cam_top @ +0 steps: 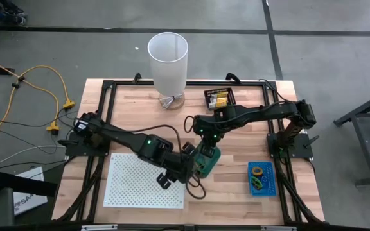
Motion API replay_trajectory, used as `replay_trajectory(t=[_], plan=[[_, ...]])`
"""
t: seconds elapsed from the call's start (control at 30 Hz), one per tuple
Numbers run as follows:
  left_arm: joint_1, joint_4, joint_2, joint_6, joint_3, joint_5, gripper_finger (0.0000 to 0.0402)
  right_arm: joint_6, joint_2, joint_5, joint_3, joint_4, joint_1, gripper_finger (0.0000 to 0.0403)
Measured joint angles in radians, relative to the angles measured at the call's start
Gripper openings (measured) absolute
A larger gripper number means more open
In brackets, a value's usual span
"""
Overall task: Pick & Place Office Desk Supplies
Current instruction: Put the green bin on the shelf
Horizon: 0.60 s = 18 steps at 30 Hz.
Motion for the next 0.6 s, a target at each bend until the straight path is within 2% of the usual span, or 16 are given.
replay_trajectory(t=[0.2,0.3,0.6], plan=[[0.008,-0.003,0.0,-0.03,0.0,0.007,0.0197,0.001,0.0,-0.039,0.0,0.03,0.0,0.0003],[0.008,-0.017,0.0,-0.036,0.0,0.041,0.0197,0.005,0.0,-0.042,0.0,0.033,0.0,0.0003],[0.012,-0.031,0.009,-0.053,0.0,0.046,0.0197,0.005,0.0,-0.046,0.0,0.036,0.004,0.0003]])
